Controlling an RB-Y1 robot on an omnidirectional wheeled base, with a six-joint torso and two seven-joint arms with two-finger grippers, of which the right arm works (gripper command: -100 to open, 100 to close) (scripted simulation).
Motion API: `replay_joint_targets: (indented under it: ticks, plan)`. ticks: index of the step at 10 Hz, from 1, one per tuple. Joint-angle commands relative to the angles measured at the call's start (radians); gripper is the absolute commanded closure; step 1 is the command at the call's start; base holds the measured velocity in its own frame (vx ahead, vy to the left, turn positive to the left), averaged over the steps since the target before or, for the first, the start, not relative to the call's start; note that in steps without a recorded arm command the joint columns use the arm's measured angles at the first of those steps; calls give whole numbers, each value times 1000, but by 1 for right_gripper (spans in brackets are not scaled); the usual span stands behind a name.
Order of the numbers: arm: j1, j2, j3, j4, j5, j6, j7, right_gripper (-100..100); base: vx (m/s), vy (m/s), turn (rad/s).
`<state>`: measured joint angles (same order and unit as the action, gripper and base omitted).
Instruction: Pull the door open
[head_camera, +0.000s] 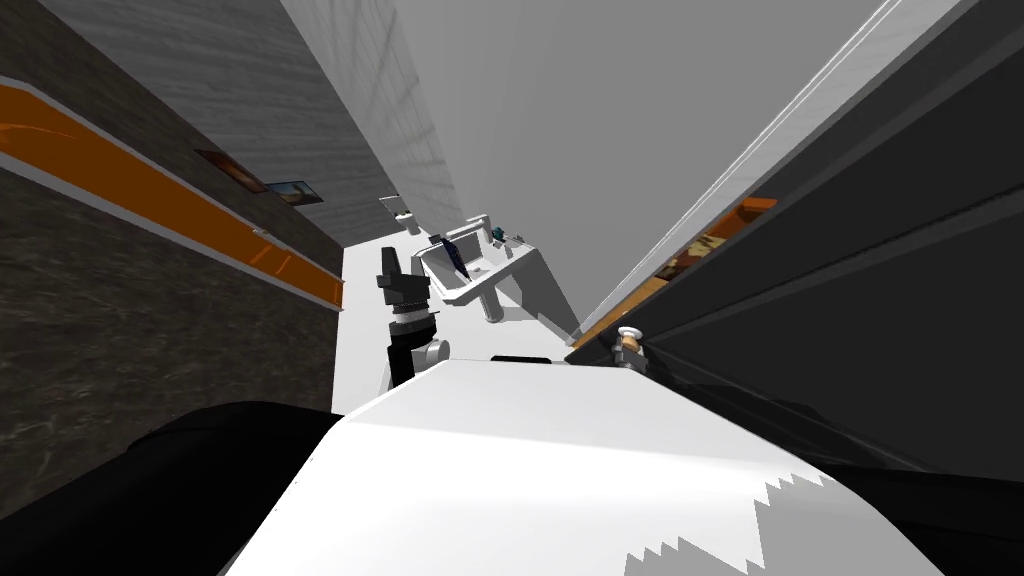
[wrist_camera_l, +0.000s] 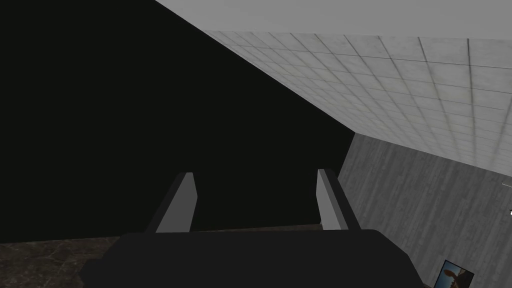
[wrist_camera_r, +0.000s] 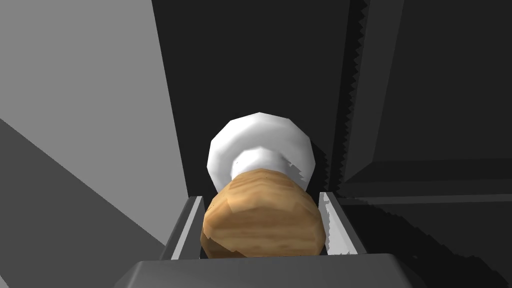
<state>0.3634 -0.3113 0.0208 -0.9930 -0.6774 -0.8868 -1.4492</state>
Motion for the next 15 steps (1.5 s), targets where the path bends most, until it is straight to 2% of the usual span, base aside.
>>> replay_joint_targets:
  ticks: [1, 2, 8, 9, 10, 11, 15]
  plan:
    - [0, 0, 0, 0, 0, 0, 0, 100, -108, -5, 33]
    - [9, -6, 26, -8, 16, -5, -12, 100, -169, 7, 62]
    - [36, -34, 108, -37, 70, -34, -53, 100, -253, -7, 73]
    - [30, -31, 101, -26, 65, -32, -51, 100, -114, 11, 23]
    - [43, -43, 124, -28, 79, -45, -67, 100, -177, -18, 117]
    - [45, -46, 129, -29, 81, -49, -71, 100, -225, -19, 107]
    - [70, -81, 176, -32, 110, -89, -112, 100, -232, 10, 94]
